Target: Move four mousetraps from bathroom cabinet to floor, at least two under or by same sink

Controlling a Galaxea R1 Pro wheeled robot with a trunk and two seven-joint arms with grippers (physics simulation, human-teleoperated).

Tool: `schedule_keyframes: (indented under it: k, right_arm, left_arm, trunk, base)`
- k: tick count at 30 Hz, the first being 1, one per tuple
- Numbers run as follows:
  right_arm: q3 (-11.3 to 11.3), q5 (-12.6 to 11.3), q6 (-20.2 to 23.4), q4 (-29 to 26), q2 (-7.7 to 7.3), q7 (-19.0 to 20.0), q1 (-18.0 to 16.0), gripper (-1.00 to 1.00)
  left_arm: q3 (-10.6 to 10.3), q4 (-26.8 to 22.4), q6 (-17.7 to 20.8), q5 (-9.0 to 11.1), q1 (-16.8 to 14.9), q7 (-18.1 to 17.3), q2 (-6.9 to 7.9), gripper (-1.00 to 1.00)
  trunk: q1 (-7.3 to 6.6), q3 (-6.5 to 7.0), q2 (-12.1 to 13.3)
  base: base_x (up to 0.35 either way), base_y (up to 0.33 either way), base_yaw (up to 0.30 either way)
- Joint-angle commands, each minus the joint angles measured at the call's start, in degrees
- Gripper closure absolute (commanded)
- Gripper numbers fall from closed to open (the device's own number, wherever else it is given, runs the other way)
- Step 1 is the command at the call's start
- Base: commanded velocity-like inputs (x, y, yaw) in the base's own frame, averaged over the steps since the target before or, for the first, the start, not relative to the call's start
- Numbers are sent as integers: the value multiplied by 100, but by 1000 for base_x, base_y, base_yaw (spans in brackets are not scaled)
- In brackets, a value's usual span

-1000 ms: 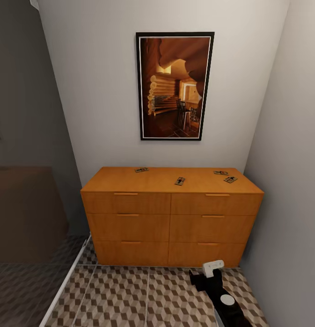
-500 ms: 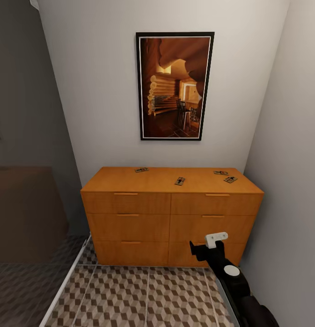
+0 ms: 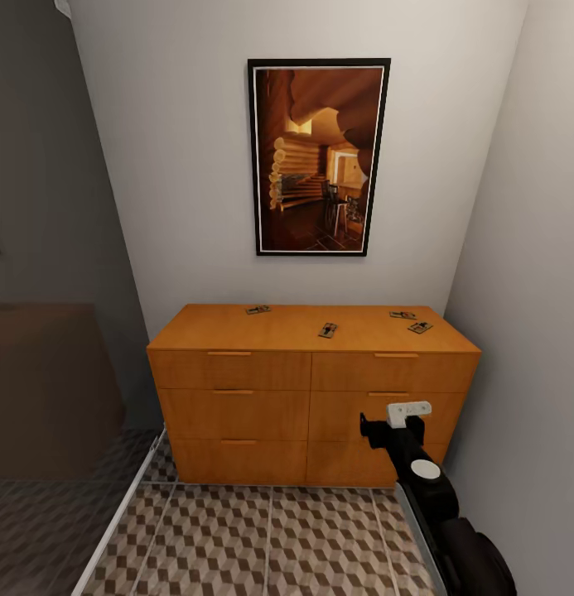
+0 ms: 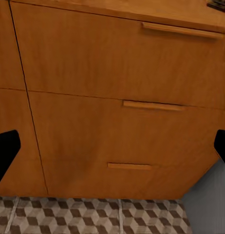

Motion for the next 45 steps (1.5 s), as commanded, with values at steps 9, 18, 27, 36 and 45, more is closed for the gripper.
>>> schedule_keyframes:
  k: [9, 18, 27, 36, 45]
  right_arm:
    - [7, 32, 209, -47, -18, -63, -359, -100]
    - [7, 35, 221, -50, -32, -51, -547, -100]
    - [7, 27, 699, -39, -110, 244, -1088, -100]
    - [-253, 1, 881, 65, -407, 499, -1582, -100]
    - [-675, -90, 1332, 99, -821, 1227, -2028, -100]
  left_arm:
    - [-18, 4, -18, -1, -3, -9, 3, -100]
    - [-18, 4, -19, -1, -3, -11, 3, -100]
    - [-23, 4, -20, -1, -3, -11, 3, -100]
    - [-20, 11, -20, -1, -3, -11, 5, -100]
    - [-18, 21, -18, -1, -3, -11, 3, -100]
  trunk:
    - [0, -6, -3]
    - [0, -6, -3]
    - [0, -6, -3]
    - [0, -6, -3]
    - [0, -6, -3]
  base:
    - [0, 0, 0]
    - [0, 0, 0]
    - [0, 0, 0]
    - [0, 0, 0]
    - [0, 0, 0]
